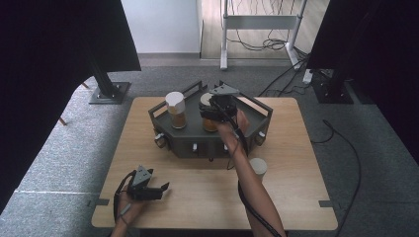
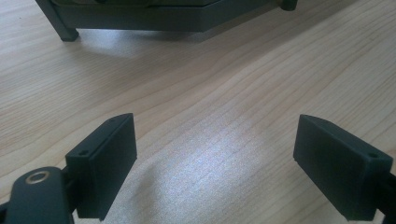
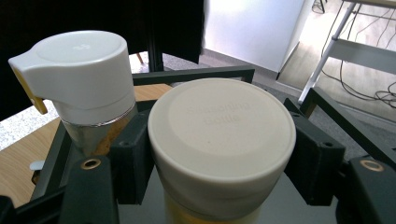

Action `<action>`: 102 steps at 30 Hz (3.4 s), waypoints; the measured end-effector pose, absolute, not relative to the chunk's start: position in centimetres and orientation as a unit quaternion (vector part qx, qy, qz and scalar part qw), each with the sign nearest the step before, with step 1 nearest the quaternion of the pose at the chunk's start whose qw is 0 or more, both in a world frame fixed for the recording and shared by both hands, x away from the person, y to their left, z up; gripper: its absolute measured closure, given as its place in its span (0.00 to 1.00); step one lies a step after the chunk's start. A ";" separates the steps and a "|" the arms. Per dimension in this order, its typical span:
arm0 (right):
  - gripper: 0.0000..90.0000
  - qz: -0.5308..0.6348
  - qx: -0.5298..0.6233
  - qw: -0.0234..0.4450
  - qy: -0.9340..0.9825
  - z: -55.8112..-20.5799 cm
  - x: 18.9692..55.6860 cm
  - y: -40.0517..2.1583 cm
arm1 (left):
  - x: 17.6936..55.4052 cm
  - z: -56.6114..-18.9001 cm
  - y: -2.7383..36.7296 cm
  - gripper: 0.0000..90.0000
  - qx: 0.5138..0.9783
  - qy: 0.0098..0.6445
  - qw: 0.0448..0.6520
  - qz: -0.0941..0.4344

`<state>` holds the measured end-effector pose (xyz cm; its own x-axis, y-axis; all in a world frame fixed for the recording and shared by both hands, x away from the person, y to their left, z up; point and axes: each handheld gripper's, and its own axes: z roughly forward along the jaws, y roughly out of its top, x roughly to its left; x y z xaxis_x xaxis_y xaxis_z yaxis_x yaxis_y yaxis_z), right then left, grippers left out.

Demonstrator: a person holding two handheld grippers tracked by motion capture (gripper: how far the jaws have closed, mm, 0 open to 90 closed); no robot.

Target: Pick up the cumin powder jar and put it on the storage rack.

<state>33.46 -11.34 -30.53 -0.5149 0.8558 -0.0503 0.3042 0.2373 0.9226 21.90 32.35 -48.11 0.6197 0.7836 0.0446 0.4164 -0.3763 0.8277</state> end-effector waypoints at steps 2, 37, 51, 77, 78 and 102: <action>0.35 0.472 0.395 0.294 0.731 -30.6 33.4 -11.3 | 21.9 -48.1 32.3 0.15 0.800 0.375 0.413 0.222; 0.14 0.465 0.387 0.295 0.740 -29.8 31.0 -13.7 | 22.0 -48.1 32.1 0.15 0.802 0.372 0.411 0.221; 0.14 0.456 0.394 0.290 0.743 -29.3 29.6 -17.1 | 22.1 -48.0 32.1 0.15 0.803 0.373 0.410 0.217; 0.14 0.447 0.429 0.296 0.727 -30.6 26.3 -22.8 | 22.0 -48.0 31.8 0.15 0.806 0.369 0.405 0.223; 0.14 0.447 0.431 0.296 0.726 -30.7 26.2 -23.1 | 22.0 -48.0 31.8 0.15 0.806 0.369 0.405 0.224; 0.14 0.439 0.473 0.306 0.700 -33.5 22.9 -27.9 | 21.8 -48.0 31.6 0.15 0.807 0.368 0.402 0.226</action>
<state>22.86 -27.93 -33.49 -0.3646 0.9311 -0.0134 0.3938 0.1672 0.9039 21.84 31.60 -47.98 0.6269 0.7760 0.0696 0.4119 -0.4059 0.8158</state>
